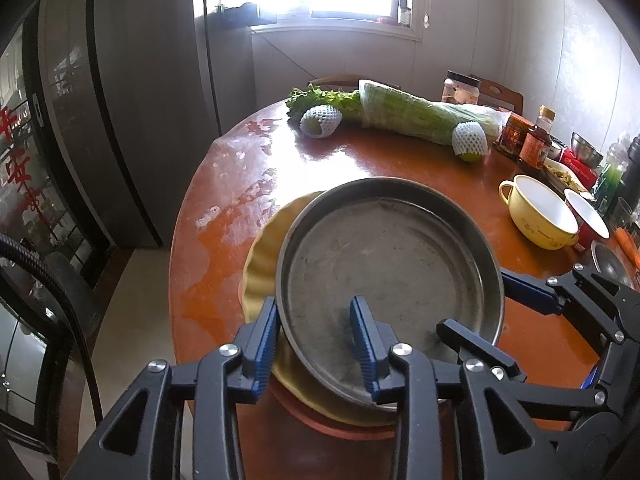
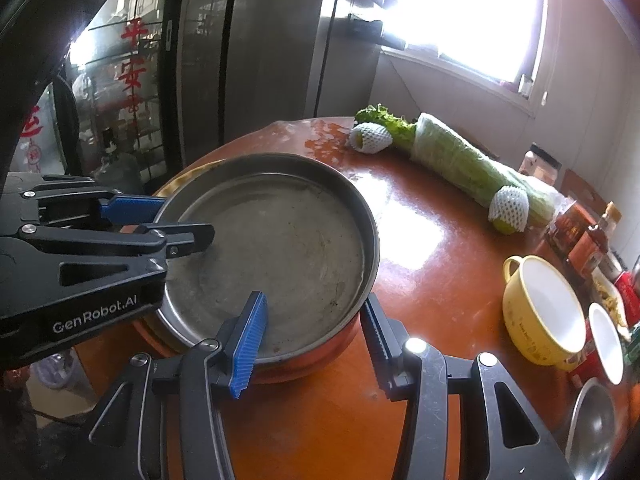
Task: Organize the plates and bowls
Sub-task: 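Lower the steel plate onto the yellow shell plate and open the left tool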
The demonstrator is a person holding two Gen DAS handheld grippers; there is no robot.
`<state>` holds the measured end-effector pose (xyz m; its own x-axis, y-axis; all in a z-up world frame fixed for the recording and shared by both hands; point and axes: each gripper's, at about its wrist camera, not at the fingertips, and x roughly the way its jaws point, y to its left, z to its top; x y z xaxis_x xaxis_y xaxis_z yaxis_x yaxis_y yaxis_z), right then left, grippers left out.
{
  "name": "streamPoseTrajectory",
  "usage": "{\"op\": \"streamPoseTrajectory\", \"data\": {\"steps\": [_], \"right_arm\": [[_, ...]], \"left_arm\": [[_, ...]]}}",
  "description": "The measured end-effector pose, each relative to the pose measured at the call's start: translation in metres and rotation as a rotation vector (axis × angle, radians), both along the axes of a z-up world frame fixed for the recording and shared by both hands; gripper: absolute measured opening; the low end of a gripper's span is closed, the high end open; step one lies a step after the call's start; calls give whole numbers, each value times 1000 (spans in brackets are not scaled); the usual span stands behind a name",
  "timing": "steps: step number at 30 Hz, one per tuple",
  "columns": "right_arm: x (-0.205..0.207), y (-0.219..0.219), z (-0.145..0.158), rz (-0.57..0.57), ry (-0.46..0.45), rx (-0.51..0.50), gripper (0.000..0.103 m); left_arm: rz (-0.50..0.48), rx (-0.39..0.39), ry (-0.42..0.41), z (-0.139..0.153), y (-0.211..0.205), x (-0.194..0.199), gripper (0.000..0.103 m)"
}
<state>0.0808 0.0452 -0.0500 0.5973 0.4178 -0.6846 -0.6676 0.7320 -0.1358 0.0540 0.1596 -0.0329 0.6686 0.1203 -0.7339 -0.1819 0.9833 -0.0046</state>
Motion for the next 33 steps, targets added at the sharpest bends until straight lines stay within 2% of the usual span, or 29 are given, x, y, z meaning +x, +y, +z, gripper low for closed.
{"op": "streamPoseTrajectory", "data": {"steps": [11,13,18,33], "right_arm": [[-7,0,1,1,-11,-14,51],[-7,0,1,1,-10,-12,55],[-8,-3,4,-6,-16,4,58],[-15,-15,16,-31,-30,17,61]], "left_arm": [[-8,-28,-1,2,1,-5,41],[-8,-31,-7,4,1,-6,43],[-22,-51,-29,10,1,-11,55],[-48,-74,-80,28,-8,-18,59]]}}
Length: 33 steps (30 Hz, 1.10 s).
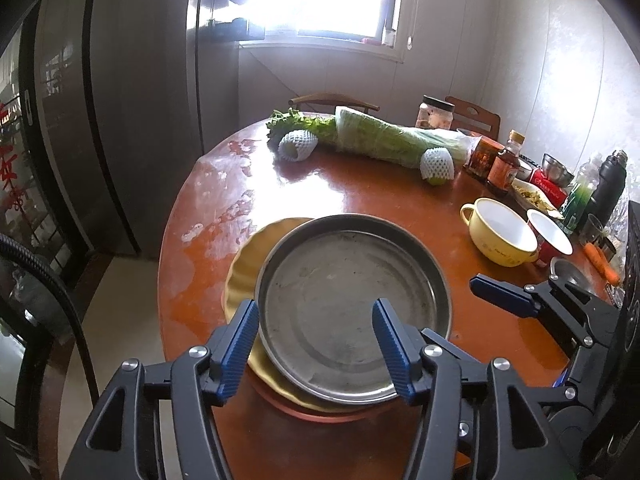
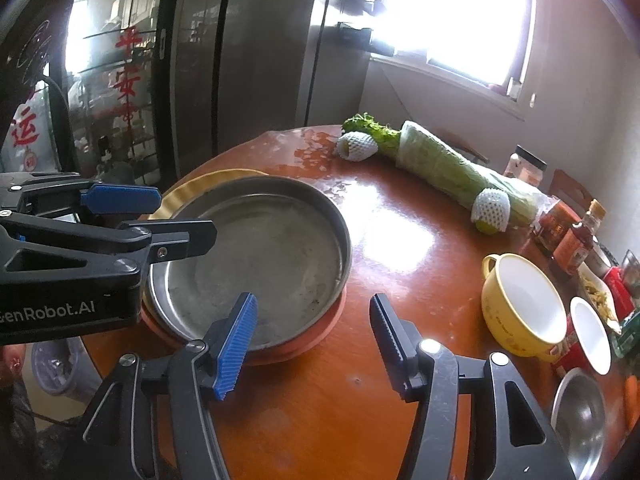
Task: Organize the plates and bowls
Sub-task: 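Lower the steel plate onto the yellow shell plate and open the left tool, then withdraw the left tool from the stack toward the deep steel bowl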
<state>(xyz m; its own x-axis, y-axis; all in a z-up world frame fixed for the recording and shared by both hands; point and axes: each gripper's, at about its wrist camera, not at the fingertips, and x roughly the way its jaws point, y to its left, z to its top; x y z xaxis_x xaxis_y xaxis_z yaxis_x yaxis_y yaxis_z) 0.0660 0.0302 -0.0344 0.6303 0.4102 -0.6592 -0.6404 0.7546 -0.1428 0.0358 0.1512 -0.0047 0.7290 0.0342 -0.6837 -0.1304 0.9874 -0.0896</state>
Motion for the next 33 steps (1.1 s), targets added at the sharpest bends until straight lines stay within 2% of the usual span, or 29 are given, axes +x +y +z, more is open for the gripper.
{"op": "streamPoseTrajectory", "data": {"steps": [8,11,14,33], "right_arm": [[-7,-13,14,-27,-23,31,63],[-10,-21,22,-39,-35,49,68],[-14,-29,29,-50,-46,62,69],[-30,-101,65,-175,-123,151,74]], "left_arm": [[2,15,-28,12,-8,-7,64],[-4,21,-36,17,-14,-9,64],[-3,26,-42,21,-21,-12,65],[-55,61,-100,44,-74,-19,79]]}}
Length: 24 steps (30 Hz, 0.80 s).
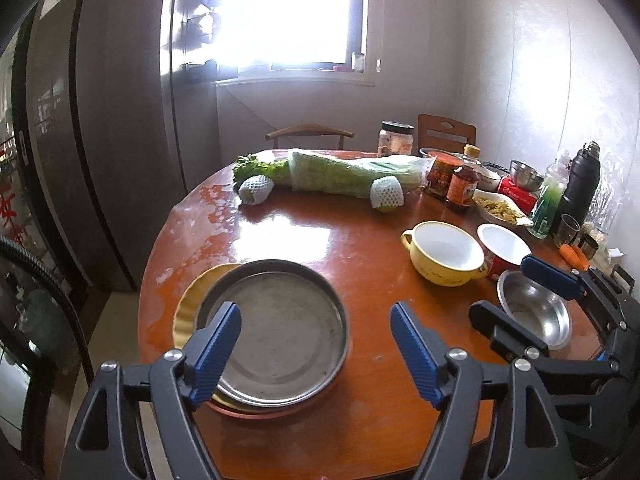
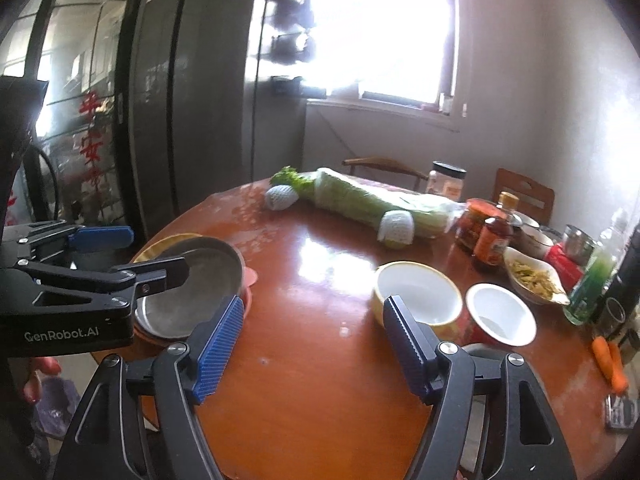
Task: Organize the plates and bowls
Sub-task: 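Withdraw the left tool from the stack toward the deep steel bowl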
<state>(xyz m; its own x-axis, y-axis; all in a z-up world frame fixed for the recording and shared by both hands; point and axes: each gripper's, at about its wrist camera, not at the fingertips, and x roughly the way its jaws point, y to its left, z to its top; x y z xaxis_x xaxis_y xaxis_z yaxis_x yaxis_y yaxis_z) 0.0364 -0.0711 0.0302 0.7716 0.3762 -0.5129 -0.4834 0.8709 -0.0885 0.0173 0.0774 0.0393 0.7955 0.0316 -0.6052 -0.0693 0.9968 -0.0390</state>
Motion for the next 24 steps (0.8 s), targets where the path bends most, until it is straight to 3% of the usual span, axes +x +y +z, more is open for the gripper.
{"op": "streamPoseTrajectory", "data": {"steps": [24], "right_arm": [[13,-108,6,-203,-12,56,75]], "left_arm": [[-129,31,47,-3,-79,31,80]]}}
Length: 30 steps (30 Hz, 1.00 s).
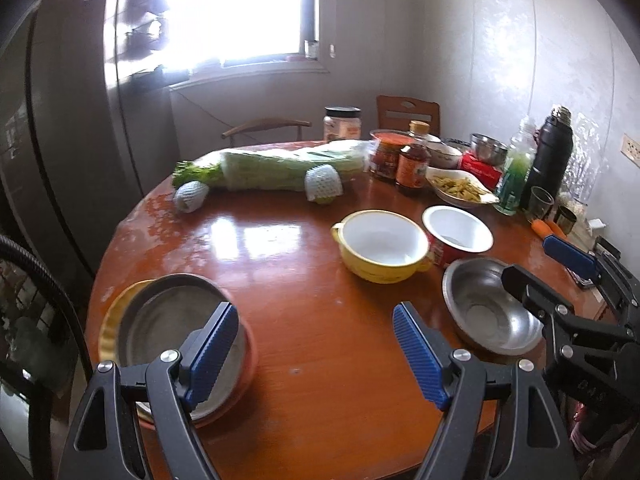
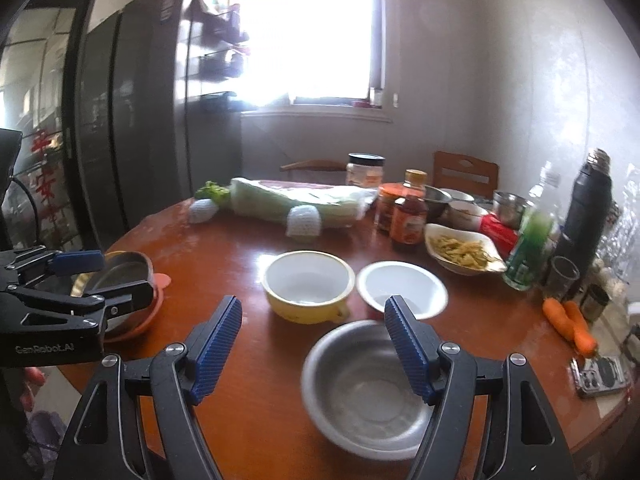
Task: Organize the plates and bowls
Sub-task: 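Withdraw the left tool from the stack toward the deep steel bowl, then grasp the deep steel bowl rim with the left tool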
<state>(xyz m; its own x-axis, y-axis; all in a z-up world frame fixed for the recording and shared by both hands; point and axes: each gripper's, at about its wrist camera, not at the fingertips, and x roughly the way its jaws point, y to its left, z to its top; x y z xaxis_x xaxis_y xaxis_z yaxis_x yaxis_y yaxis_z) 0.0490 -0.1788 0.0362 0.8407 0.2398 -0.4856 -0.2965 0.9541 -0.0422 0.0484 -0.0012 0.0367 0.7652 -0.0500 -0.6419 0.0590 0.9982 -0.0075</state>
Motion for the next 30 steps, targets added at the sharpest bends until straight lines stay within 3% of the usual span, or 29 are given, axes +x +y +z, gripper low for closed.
{"op": "streamPoseTrajectory", "data": {"steps": [13,19,30], "right_arm": [[12,-74,-19,-183,53,-23,75],[24,-104,-39,-247,122,-1,75],[44,-114,-71,-208,201,35,72]], "left_arm": [[-120,-29,85,-25,-62,34,81],[-163,-62,148,-43,-83,54,81],[-189,-87,227,-71,-109,81,81]]}}
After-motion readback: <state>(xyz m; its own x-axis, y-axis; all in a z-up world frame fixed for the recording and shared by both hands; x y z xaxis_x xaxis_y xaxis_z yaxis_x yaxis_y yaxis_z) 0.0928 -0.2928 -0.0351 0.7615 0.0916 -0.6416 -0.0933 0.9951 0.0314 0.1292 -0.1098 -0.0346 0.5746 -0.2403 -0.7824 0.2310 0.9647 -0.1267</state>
